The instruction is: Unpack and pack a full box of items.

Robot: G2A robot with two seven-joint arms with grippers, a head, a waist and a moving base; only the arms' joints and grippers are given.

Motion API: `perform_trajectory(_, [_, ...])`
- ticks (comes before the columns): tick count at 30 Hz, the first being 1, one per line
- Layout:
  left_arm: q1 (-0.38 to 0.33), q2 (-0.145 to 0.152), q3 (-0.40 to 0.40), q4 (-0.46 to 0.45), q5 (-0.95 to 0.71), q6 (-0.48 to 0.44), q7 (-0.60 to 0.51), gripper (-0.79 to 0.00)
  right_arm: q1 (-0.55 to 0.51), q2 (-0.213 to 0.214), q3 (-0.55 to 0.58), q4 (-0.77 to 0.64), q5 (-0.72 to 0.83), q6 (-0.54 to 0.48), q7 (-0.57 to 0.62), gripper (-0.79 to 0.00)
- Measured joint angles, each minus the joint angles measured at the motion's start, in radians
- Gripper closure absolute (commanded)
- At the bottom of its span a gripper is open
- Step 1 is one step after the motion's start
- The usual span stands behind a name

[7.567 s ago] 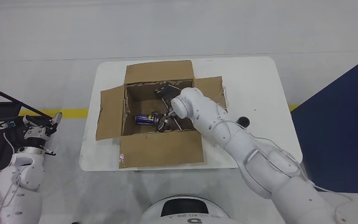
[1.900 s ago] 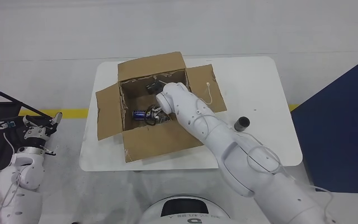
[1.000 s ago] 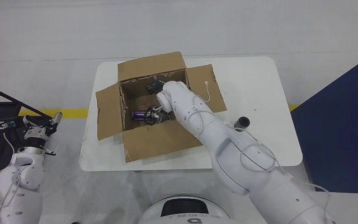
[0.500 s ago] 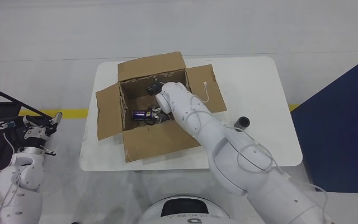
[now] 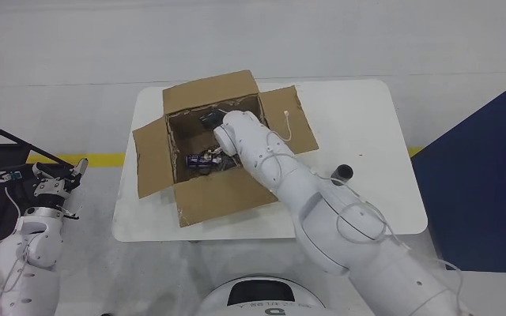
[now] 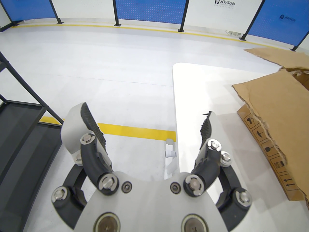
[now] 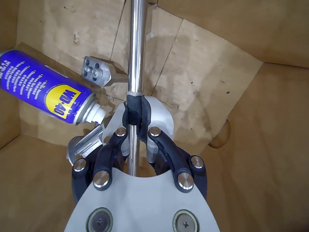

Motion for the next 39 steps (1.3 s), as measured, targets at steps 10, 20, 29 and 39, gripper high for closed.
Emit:
perform_trajectory(10, [0.0,0.0,0.0,0.0,0.0,0.0,0.0,-0.785,-0.067,0.053,0.017,-0.214,-0.092,0.081,0.024,0.0])
perform_trajectory(20, [0.0,0.0,0.0,0.0,0.0,0.0,0.0,-0.785,-0.293,0.19,0.126,-0.732,-0.339,0.135,0.226,0.0])
perform_trajectory(29, [0.0,0.0,0.0,0.0,0.0,0.0,0.0,-0.785,-0.575,0.283,0.279,-1.238,-0.516,0.021,0.373,0.0])
perform_trajectory(39, [0.0,0.0,0.0,0.0,0.0,0.0,0.0,-0.785,-0.517,0.267,0.286,-1.066,-0.42,0.007,0.235,-0.582])
